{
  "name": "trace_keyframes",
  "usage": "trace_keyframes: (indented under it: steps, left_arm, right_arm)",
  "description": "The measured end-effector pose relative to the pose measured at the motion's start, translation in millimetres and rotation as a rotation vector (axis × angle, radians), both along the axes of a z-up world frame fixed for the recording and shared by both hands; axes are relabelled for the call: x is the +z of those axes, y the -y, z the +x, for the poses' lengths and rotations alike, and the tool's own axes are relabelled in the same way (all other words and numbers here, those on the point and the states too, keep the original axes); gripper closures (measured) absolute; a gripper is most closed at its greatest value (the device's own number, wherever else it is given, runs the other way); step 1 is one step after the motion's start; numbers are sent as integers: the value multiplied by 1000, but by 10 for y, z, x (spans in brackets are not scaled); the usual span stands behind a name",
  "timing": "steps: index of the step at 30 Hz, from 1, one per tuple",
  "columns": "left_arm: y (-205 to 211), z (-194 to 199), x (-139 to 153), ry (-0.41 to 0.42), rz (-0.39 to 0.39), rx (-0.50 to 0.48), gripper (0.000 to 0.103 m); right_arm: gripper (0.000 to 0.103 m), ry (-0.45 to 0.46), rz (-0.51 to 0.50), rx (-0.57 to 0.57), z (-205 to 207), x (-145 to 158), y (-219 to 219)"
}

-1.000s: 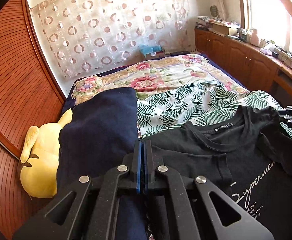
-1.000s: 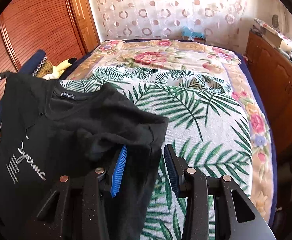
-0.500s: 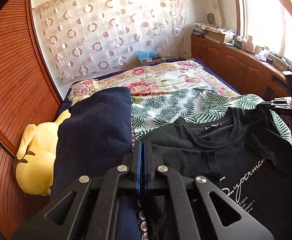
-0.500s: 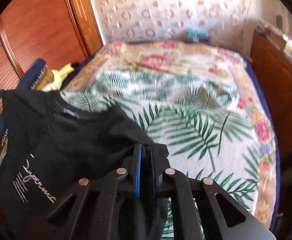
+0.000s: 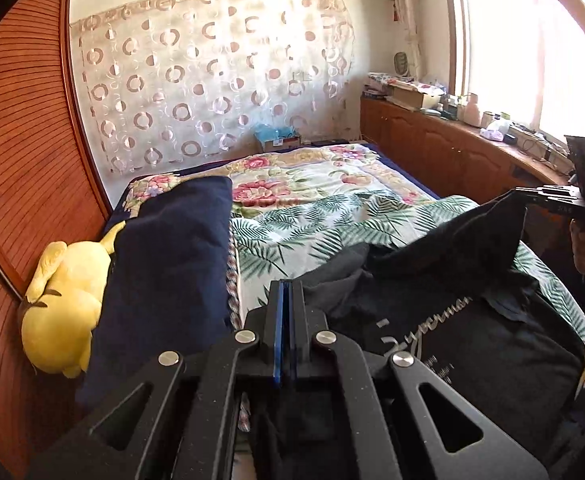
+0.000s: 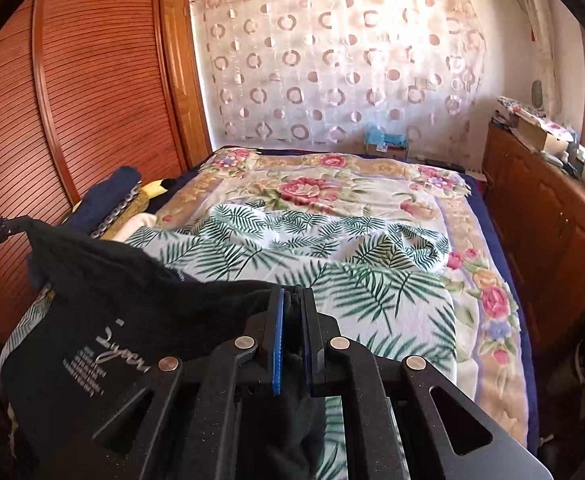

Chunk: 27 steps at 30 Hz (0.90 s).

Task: Fold small clothes
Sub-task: 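Lift and fold the shirt lengthwise with both grippers toward the hem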

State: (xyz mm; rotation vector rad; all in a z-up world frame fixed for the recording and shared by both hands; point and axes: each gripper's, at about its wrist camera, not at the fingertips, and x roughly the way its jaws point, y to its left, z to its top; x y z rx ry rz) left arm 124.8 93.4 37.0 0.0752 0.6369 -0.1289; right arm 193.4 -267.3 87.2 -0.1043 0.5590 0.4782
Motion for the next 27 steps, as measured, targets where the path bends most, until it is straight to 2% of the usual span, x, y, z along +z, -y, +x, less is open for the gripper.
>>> trace_keyframes:
  steps: [5, 9, 14, 20, 24, 27]
  left_arm:
    - [-1, -598, -150, 22, -55, -6, 100]
    - [-142, -1050, -311, 38, -131, 30, 100]
    - [-328, -1333, -456, 47, -191, 84, 100]
    - [-502, -1647, -515, 59, -238, 136, 100]
    - [-559, -1906, -523, 54, -238, 159, 100]
    - [-575, -1998, -523, 46, -215, 166, 100]
  right_arm:
    - [96, 12, 45, 9, -626, -126, 248]
    - [96, -20, 62, -1, -1215, -465, 473]
    - [96, -44, 87, -33, -1677, -581, 748]
    - [96, -57, 135, -47, -1958, -392, 955]
    - [96, -56, 80, -37, -2254, -338, 950]
    - [96, -70, 74, -36, -2327, -315, 969]
